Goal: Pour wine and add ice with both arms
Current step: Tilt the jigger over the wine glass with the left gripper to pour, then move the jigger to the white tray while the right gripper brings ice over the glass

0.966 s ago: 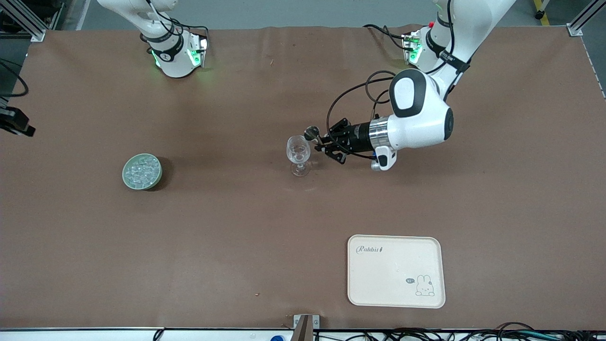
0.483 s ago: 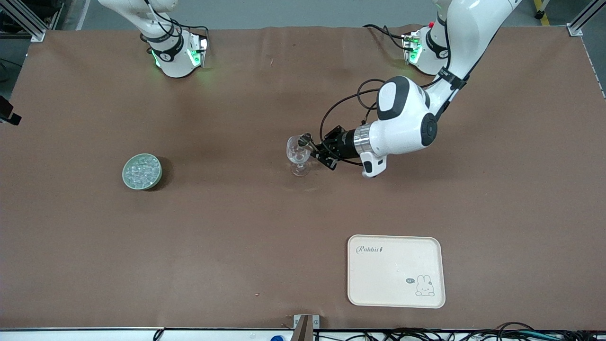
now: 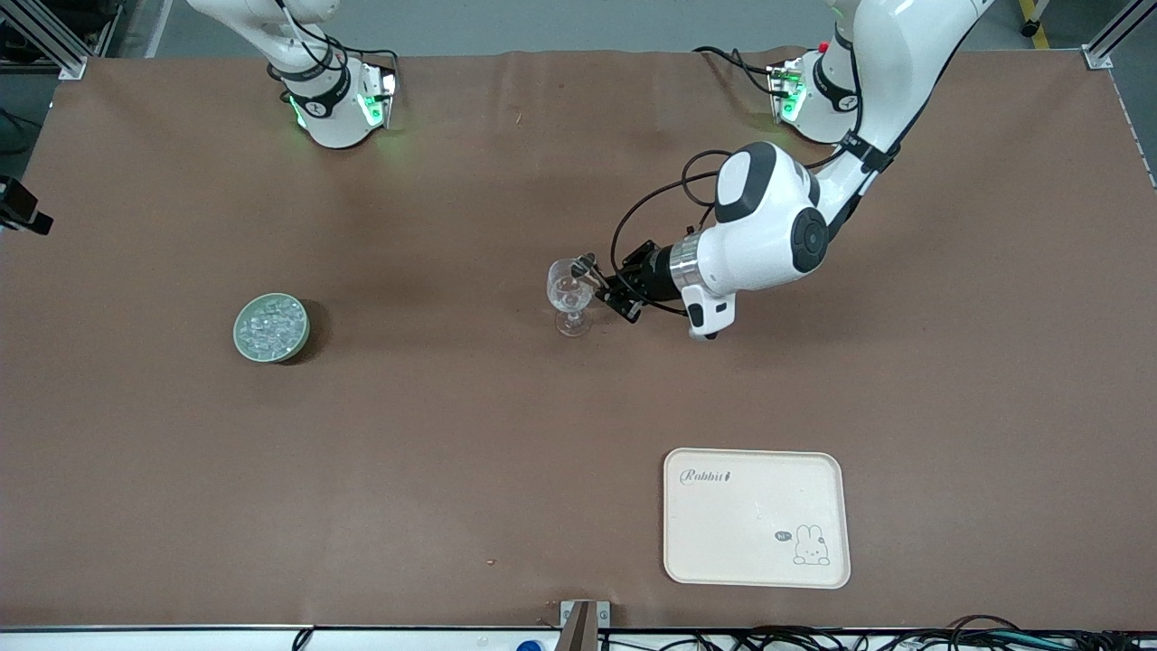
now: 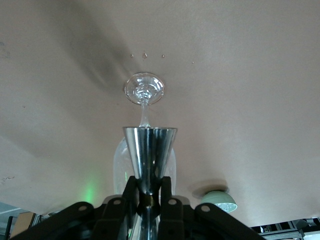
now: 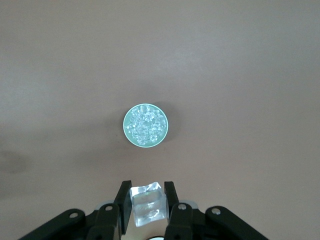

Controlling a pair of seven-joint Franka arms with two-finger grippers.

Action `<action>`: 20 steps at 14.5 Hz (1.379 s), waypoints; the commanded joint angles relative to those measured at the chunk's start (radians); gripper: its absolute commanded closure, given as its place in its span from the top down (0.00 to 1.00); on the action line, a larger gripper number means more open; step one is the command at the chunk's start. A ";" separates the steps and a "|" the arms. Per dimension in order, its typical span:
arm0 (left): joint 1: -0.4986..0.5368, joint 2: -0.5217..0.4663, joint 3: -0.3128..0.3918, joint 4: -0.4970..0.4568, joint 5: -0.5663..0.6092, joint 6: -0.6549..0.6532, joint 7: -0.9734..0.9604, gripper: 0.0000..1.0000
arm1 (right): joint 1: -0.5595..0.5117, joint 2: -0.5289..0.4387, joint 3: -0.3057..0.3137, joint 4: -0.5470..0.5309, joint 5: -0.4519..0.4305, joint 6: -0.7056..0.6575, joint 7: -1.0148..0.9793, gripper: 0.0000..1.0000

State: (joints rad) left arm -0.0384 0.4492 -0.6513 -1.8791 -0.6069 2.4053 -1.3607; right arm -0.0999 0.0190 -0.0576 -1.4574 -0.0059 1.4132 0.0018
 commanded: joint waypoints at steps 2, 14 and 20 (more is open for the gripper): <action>0.015 -0.018 -0.010 0.020 -0.140 -0.046 0.011 0.00 | -0.017 -0.007 0.009 -0.003 0.021 -0.010 0.001 0.01; 0.012 -0.081 0.323 0.032 -0.623 -0.270 0.425 0.00 | 0.037 -0.001 0.169 -0.006 0.023 -0.005 0.290 0.01; 0.012 0.147 0.544 0.282 -0.723 -0.452 0.460 0.00 | 0.098 0.045 0.438 -0.006 0.023 0.107 0.786 0.01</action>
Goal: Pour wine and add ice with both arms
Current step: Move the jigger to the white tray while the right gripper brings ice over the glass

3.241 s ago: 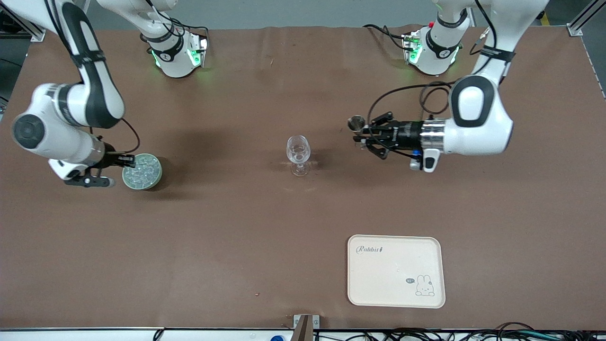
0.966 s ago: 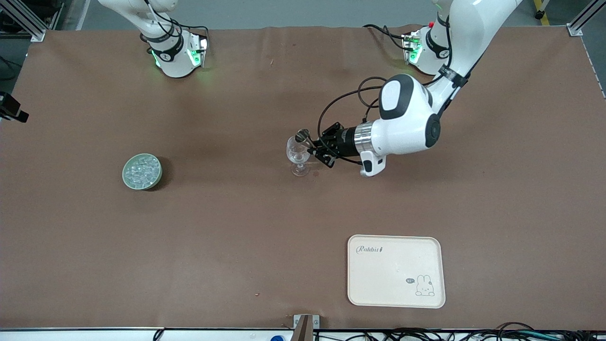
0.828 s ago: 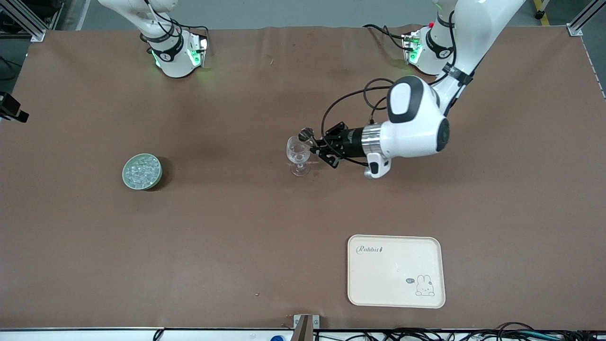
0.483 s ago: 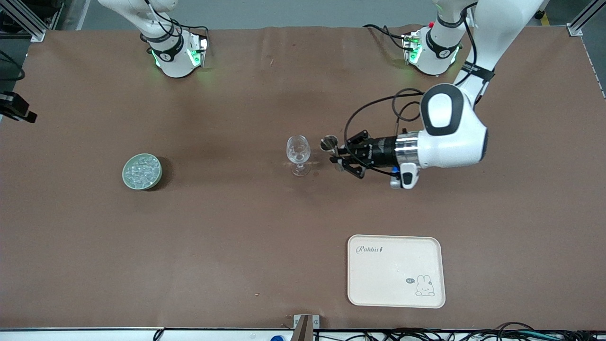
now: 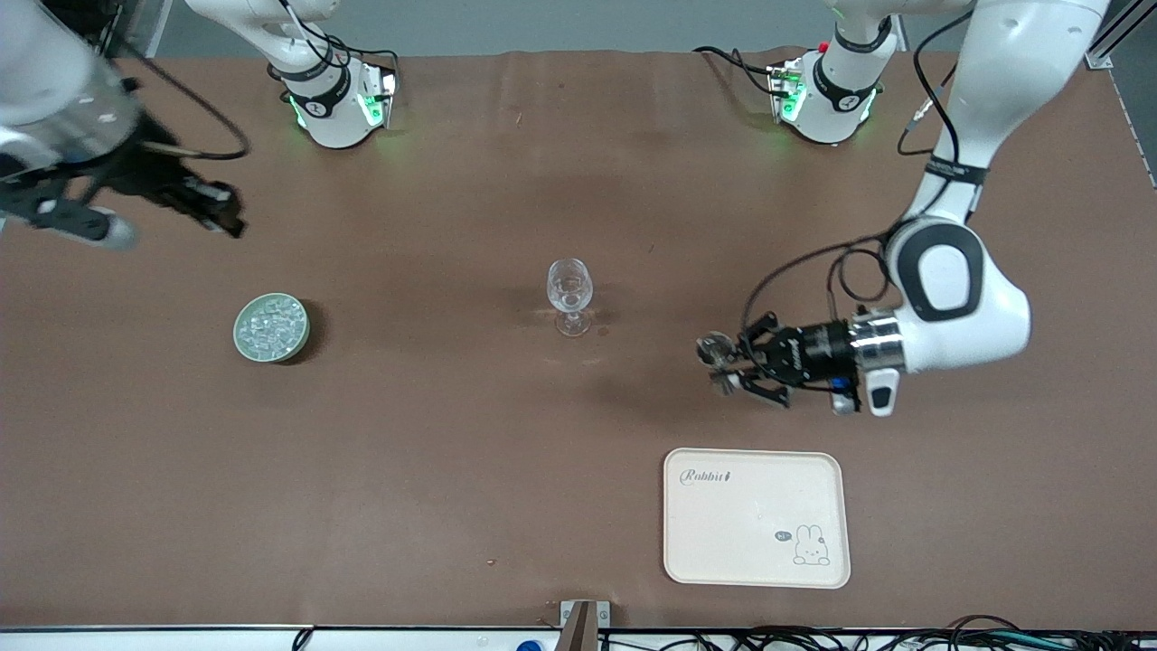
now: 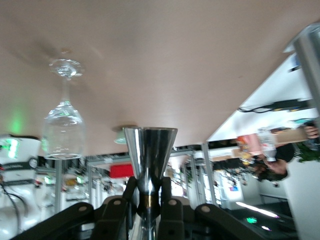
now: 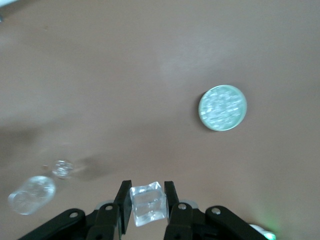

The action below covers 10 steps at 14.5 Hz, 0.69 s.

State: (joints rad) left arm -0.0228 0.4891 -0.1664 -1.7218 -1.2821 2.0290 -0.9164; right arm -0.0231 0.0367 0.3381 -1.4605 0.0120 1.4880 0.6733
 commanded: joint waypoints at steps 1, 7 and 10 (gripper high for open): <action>-0.002 0.147 0.086 0.157 -0.075 -0.108 0.031 0.00 | 0.078 0.058 0.053 -0.001 0.009 0.052 0.194 0.01; -0.003 0.344 0.177 0.221 -0.313 -0.165 0.224 0.00 | 0.320 0.247 0.061 0.005 -0.009 0.259 0.567 0.01; -0.003 0.434 0.218 0.281 -0.390 -0.165 0.247 0.00 | 0.397 0.327 0.059 0.012 -0.035 0.336 0.655 0.01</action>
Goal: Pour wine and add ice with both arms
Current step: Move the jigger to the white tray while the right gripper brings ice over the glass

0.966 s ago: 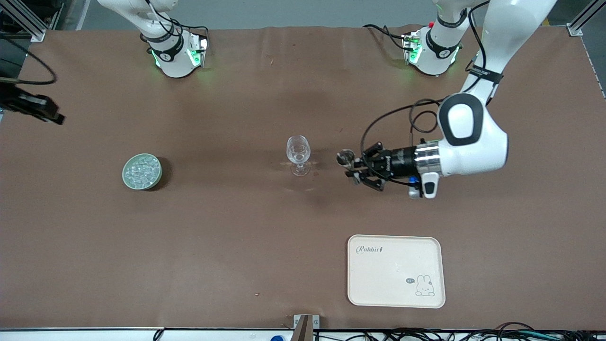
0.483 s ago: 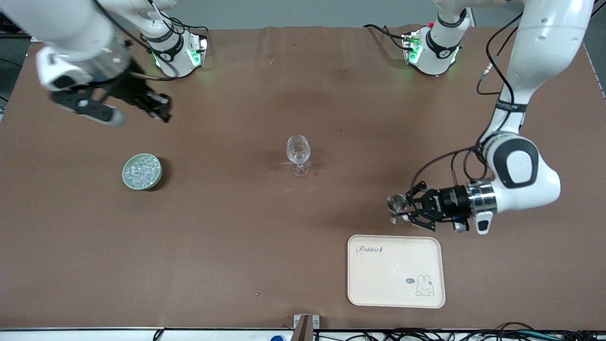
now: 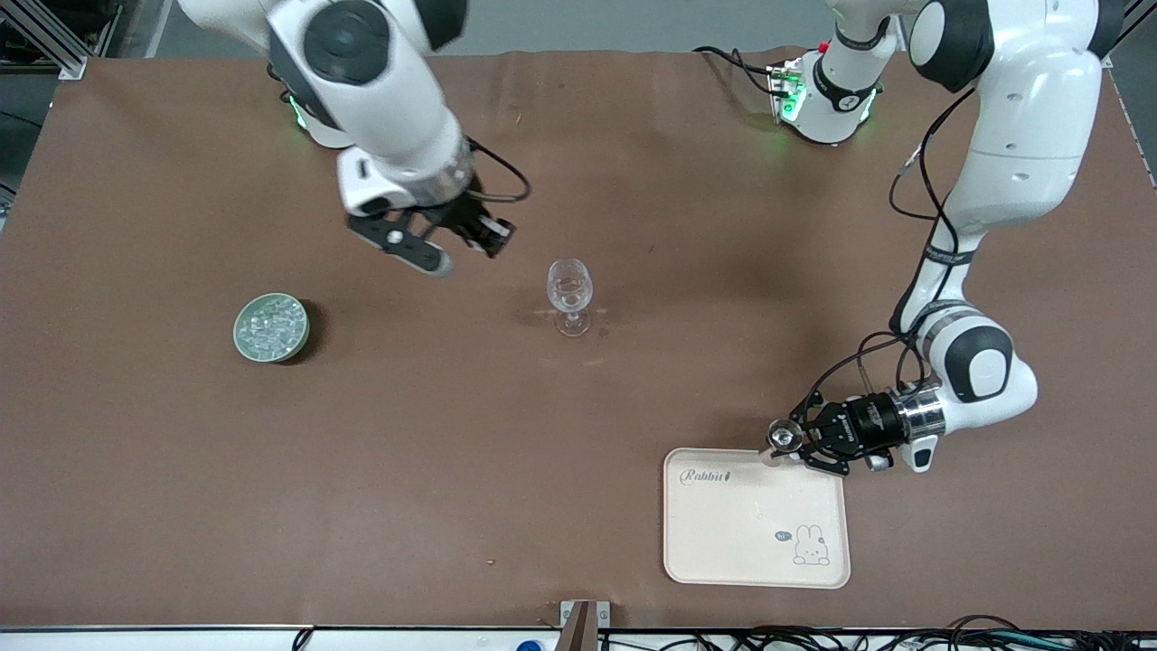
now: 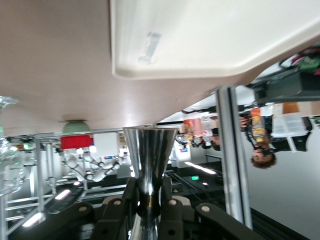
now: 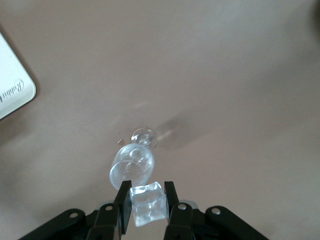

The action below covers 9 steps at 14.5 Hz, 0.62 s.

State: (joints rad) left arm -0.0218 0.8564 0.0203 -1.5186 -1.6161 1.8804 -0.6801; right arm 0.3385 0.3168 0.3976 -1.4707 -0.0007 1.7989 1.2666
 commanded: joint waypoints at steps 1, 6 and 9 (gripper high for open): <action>-0.006 0.110 0.035 0.107 -0.091 -0.015 0.046 0.00 | 0.065 0.077 0.000 0.033 -0.036 0.040 0.077 0.01; -0.004 0.177 0.052 0.127 -0.186 -0.012 0.065 0.00 | 0.135 0.166 0.000 0.066 -0.104 0.057 0.135 0.01; -0.004 0.196 0.063 0.130 -0.223 -0.012 0.060 0.01 | 0.142 0.169 0.001 0.058 -0.139 0.057 0.137 0.02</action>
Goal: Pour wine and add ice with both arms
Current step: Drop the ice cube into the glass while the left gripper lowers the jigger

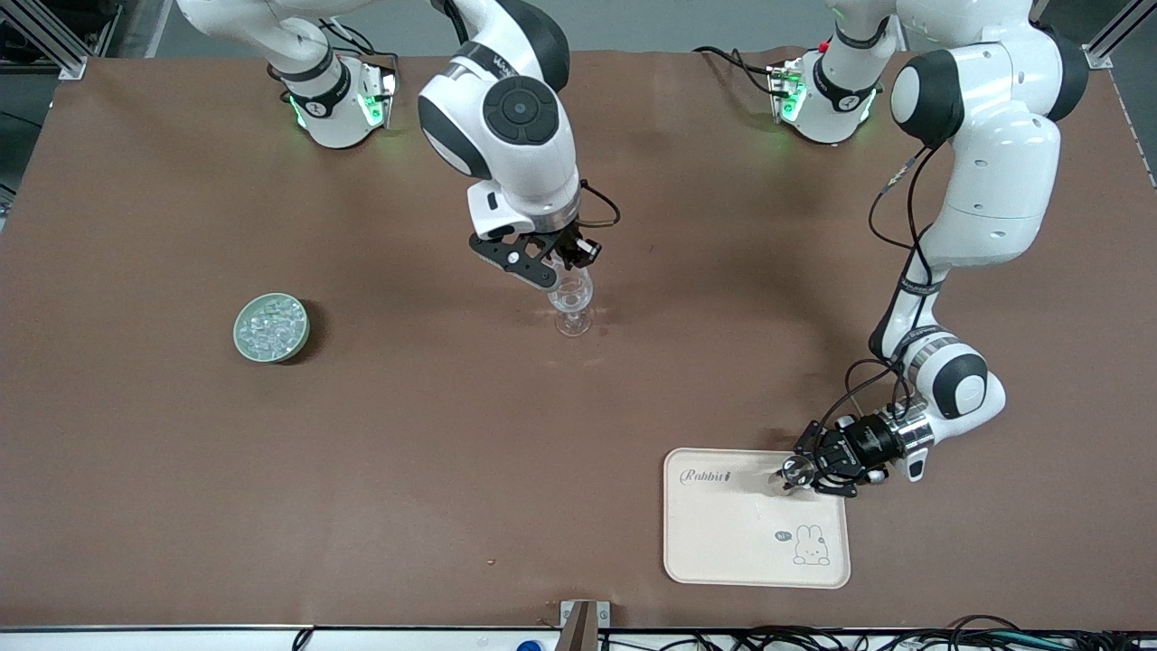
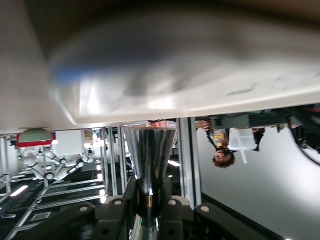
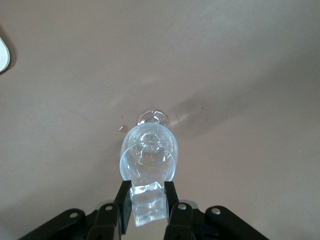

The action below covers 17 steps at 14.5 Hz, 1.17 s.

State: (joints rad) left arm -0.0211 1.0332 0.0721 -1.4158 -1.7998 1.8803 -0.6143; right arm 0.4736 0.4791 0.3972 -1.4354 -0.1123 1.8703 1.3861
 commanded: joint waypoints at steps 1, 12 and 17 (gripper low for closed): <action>-0.005 0.019 0.011 0.028 -0.053 -0.012 -0.015 0.01 | 0.007 0.016 0.002 0.023 -0.032 -0.014 0.017 0.02; 0.004 0.034 0.023 0.014 -0.101 -0.015 -0.001 1.00 | 0.017 0.072 0.000 0.030 -0.052 0.024 0.025 0.07; 0.018 0.021 0.044 0.012 -0.089 -0.023 0.002 1.00 | 0.016 0.072 0.000 0.029 -0.073 0.023 0.025 0.07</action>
State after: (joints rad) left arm -0.0129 1.0453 0.0894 -1.4137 -1.8780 1.8794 -0.6236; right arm 0.4806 0.5345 0.3964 -1.4322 -0.1608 1.8960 1.3887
